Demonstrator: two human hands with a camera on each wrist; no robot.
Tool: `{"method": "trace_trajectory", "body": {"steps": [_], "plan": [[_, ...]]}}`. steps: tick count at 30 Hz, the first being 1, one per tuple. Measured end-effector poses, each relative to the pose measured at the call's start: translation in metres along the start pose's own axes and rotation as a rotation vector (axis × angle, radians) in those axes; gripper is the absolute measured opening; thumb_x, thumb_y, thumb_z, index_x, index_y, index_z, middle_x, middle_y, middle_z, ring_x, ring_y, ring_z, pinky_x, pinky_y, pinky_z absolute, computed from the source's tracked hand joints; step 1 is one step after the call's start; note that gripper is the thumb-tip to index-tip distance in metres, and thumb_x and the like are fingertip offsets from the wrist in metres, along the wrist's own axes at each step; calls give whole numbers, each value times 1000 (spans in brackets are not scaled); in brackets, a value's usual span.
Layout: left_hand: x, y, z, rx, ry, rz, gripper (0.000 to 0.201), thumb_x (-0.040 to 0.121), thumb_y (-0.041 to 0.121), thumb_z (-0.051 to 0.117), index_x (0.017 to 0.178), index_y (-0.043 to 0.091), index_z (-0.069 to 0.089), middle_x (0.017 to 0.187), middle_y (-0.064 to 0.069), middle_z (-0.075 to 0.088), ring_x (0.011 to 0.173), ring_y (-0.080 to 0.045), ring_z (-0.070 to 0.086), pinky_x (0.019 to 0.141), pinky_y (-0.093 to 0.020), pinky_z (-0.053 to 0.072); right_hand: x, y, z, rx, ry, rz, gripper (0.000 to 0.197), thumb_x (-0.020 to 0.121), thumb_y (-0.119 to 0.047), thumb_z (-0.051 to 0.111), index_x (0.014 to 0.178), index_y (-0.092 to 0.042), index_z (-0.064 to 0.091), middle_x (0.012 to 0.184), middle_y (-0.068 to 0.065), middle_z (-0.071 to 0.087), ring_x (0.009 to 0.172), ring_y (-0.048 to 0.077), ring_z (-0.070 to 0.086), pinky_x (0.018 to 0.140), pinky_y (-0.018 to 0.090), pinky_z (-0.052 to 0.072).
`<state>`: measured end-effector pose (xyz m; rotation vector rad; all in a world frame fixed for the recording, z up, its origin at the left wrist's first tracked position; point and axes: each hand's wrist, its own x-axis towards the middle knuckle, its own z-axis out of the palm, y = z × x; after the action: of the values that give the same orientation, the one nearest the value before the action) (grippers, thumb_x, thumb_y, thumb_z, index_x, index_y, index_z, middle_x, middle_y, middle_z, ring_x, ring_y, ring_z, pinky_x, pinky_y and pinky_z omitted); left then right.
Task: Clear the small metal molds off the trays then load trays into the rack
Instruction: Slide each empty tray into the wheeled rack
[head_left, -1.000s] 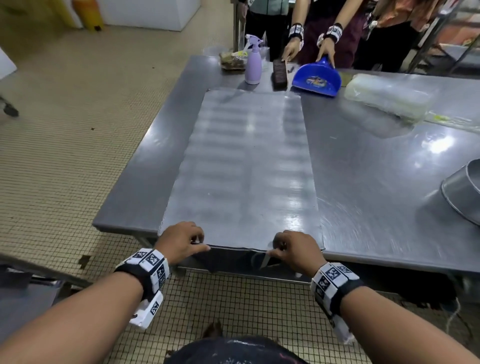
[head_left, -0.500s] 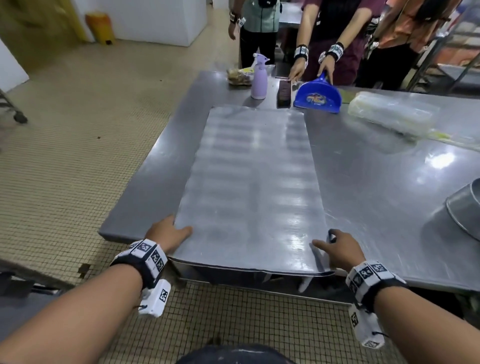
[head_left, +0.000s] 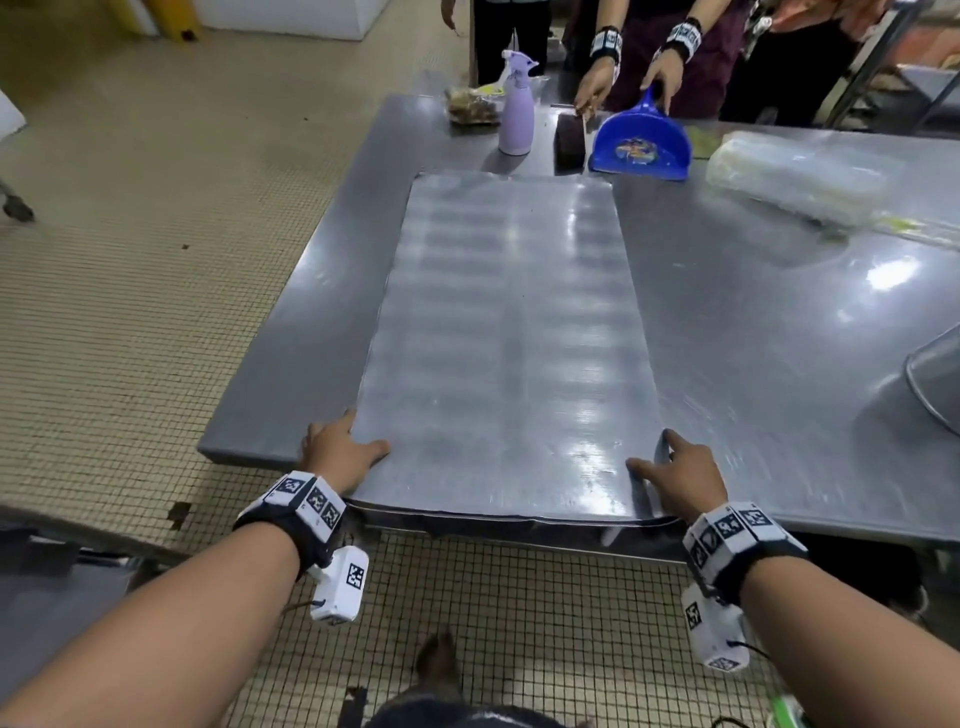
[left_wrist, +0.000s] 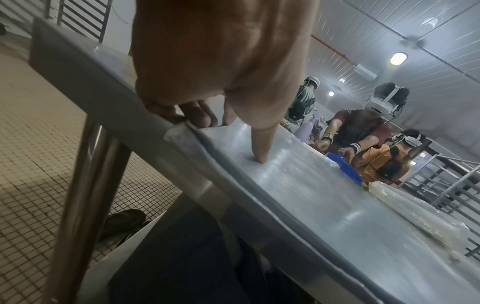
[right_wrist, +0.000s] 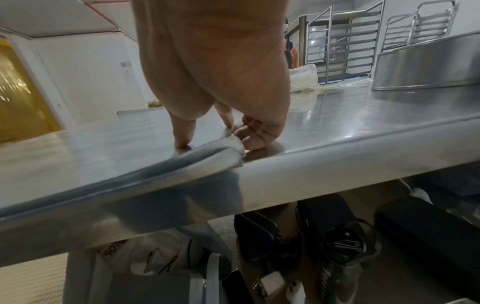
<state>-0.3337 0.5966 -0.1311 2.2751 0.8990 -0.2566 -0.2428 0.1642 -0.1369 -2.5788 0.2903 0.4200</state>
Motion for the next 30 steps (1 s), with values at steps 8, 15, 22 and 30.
{"method": "trace_trajectory", "body": {"steps": [8,15,22,30], "plan": [[-46,-21,33,-164,-5,11,79,57,59,80,130,37,59,122,-4,61,103,-29,64,100,-46,52,-25,39,-22,-48,-59,-29,74,81,-51,75,139,-15,44,133,18,53,108,35,61,92,44,53],[-101,-24,55,-414,-82,5,79,76,14,87,143,15,45,125,-8,64,110,-32,64,99,-51,52,-54,86,-37,76,-154,-9,77,78,-45,81,130,-11,36,124,11,55,94,22,56,77,34,50],[-140,-44,65,-390,-385,25,104,54,25,98,140,19,39,124,-4,65,114,-25,63,100,-50,52,-64,131,-68,168,-435,-32,89,70,-32,89,140,-15,36,108,2,63,92,20,65,66,27,52],[-156,-53,79,-412,-316,101,124,37,69,92,138,19,41,125,-1,64,114,-22,64,100,-50,52,-49,155,-68,199,-466,-149,124,41,-63,92,144,-20,36,122,1,63,106,22,64,93,37,52]]}}
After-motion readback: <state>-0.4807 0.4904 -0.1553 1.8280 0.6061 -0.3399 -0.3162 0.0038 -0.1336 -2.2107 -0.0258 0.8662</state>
